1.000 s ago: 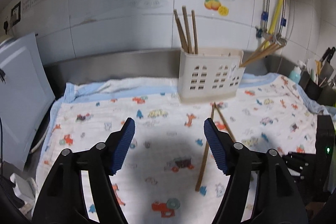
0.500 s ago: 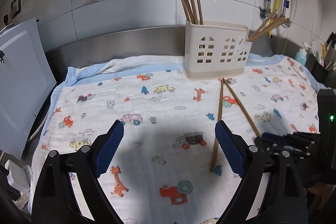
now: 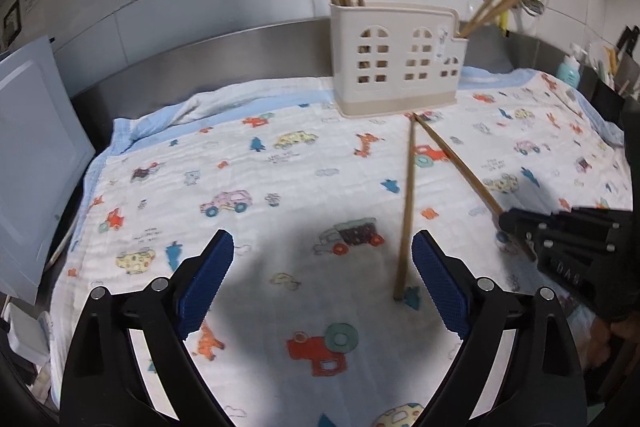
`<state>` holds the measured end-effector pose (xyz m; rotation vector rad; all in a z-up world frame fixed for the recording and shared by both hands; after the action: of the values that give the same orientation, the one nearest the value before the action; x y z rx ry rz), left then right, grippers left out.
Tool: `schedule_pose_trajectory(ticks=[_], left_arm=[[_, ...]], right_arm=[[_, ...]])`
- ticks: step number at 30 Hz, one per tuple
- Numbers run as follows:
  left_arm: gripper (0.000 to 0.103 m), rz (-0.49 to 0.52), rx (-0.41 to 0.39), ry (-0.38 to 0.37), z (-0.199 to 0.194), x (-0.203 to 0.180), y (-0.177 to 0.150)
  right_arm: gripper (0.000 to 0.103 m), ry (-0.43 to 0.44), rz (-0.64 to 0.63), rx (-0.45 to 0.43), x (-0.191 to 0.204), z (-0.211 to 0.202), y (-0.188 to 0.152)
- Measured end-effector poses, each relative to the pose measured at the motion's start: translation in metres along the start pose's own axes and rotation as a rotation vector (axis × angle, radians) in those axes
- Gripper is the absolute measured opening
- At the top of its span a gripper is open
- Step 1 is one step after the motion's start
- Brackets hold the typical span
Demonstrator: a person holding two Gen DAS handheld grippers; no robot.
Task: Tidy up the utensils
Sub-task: 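Lower the right tool and grasp another wooden chopstick on the cloth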
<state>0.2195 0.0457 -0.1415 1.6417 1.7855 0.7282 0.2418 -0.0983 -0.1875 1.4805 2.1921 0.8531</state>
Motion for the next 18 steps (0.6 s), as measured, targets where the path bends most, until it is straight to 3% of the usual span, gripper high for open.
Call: schedule_pose_trajectory(ticks=[8, 18], left_arm=[[0.090, 0.056, 0.049, -0.069, 0.013, -0.031, -0.008], [0.088, 0.005, 0.094, -0.102, 0.033, -0.042, -0.006]], right_arm=[[0.007, 0.017, 0.020, -0.069, -0.013, -0.029, 0.015], [0.007, 0.051, 0.029, -0.108, -0.022, -0.048, 0.019]])
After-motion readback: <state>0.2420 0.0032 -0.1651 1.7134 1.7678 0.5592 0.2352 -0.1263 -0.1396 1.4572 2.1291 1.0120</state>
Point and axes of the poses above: each gripper's, at about its wrist camera, not at the fingertips, and z roughly the way its jaws point, x to its left, y to its top, the point moved 10 cm from there along z, roughly the way its jaws point, and after that the axes turned 9 degrees about -z, right-handed, at the moved point
